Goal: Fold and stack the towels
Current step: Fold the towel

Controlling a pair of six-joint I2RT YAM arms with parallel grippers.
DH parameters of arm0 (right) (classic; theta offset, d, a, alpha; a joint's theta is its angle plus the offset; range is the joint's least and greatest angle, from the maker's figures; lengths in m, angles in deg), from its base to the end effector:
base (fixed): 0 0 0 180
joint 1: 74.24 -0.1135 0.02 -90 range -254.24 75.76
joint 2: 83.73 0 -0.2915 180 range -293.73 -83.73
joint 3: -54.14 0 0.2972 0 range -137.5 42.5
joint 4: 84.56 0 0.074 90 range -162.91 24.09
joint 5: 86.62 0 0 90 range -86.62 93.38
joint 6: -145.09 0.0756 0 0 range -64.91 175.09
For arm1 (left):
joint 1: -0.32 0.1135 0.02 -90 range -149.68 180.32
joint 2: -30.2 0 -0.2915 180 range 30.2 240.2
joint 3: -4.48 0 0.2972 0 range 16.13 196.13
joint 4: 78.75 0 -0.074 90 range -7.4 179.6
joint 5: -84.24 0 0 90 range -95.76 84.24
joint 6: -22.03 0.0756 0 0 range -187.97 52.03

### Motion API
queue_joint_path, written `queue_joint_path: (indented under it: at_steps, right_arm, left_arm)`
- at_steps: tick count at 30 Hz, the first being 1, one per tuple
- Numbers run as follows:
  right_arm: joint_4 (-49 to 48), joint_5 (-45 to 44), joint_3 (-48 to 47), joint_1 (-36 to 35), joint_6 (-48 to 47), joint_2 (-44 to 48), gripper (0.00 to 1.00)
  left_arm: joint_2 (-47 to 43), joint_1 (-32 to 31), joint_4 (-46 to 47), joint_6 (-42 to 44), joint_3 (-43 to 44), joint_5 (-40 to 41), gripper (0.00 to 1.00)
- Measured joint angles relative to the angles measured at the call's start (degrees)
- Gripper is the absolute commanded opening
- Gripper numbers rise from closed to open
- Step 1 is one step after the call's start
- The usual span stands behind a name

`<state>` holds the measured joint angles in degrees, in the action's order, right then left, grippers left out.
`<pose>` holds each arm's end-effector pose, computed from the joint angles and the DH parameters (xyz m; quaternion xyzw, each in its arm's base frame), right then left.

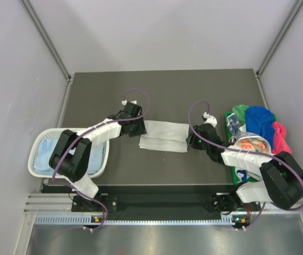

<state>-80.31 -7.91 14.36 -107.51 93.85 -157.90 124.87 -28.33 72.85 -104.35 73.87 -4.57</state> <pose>0.2602 0.1530 0.1336 0.0855 0.8938 0.1819 0.4009 0.3527 -0.1909 0.1566 -0.0673 0.9478 -0.1592 0.2681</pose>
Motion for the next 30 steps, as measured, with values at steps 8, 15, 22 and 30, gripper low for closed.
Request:
queue_joint_path:
  at_steps: [8,15,22,30]
  right_arm:
    - [-2.3,0.7,-0.1,0.0,1.7,-5.8,0.32]
    - [-2.5,1.0,0.0,0.0,2.4,-4.9,0.31]
    - [-1.7,0.7,-0.2,0.0,2.4,-0.2,0.34]
    - [-1.0,0.9,-1.6,0.0,2.3,-1.2,0.38]
  left_arm:
    - [2.6,0.0,0.2,-1.2,-0.1,0.4,0.42]
    - [2.9,0.0,0.2,-1.2,-0.2,1.7,0.38]
    - [3.0,0.0,0.2,-1.1,-0.2,2.8,0.32]
    - [3.4,0.0,0.0,-0.8,0.7,3.2,0.26]
